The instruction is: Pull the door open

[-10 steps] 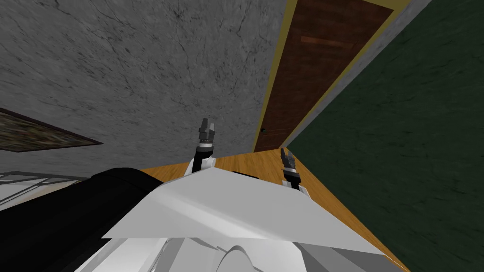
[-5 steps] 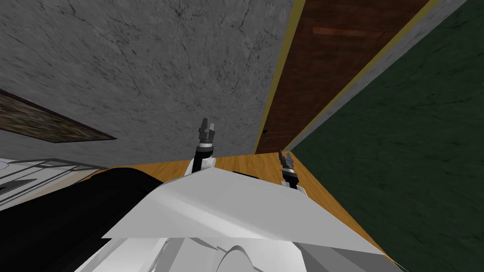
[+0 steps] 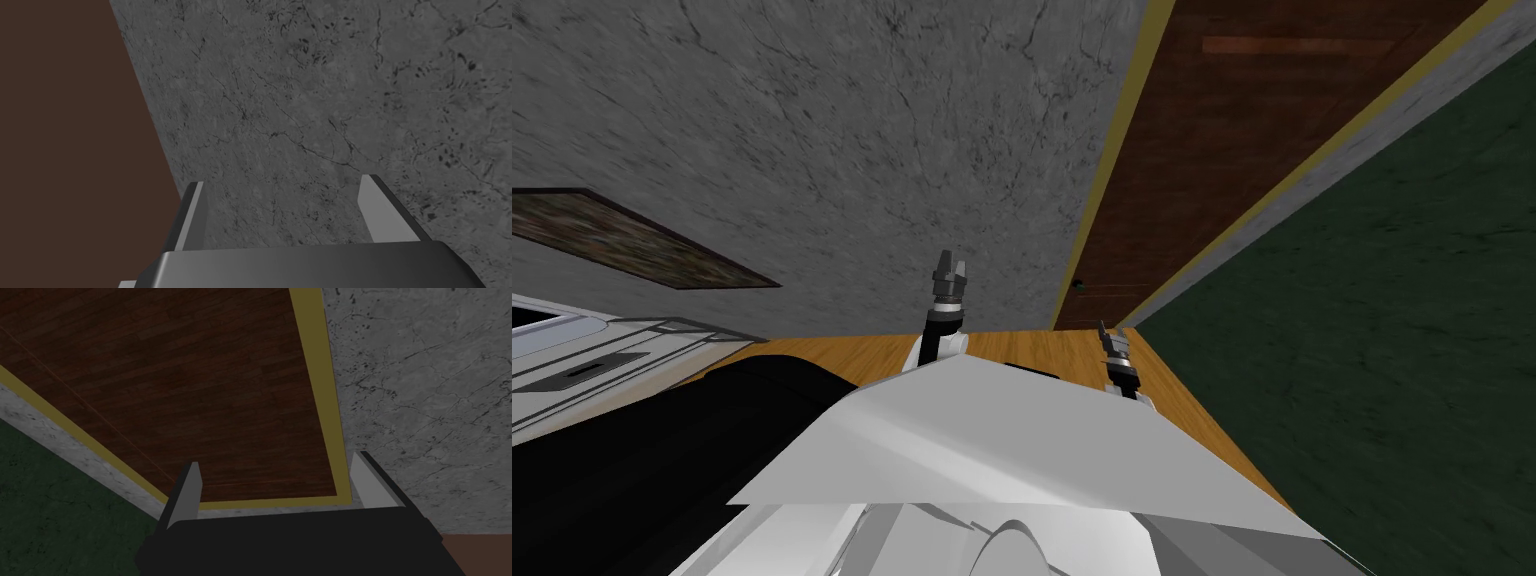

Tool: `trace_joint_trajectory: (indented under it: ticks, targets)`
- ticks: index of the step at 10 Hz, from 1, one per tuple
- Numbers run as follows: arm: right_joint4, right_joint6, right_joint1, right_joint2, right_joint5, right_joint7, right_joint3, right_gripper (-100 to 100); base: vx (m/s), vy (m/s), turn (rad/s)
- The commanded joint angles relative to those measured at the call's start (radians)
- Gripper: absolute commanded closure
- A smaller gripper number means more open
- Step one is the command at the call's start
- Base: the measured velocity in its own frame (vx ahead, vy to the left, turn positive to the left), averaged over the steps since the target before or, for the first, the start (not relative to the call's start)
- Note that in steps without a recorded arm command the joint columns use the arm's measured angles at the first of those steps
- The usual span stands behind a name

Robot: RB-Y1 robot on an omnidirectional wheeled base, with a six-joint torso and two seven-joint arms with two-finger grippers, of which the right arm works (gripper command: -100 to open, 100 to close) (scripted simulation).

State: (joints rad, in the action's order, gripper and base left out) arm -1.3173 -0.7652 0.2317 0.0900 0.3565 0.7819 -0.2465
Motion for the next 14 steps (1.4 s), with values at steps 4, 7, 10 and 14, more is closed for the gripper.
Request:
trace_joint_trajectory:
  ticks: [4, 7, 10, 14]
  targets:
    - [0.092, -0.015, -0.030, -0.006, 0.028, 0.083, -0.018, -100, 0.078, -0.058, 0.117]
    - [0.162, -0.025, -0.053, -0.013, 0.051, 0.147, -0.032, -100, 0.098, -0.097, 0.146]
    - [0.225, -0.033, -0.074, -0.021, 0.071, 0.204, -0.045, -100, 0.096, -0.086, 0.136]
    - [0.306, -0.044, -0.101, -0.033, 0.098, 0.278, -0.061, -100, 0.086, -0.089, 0.120]
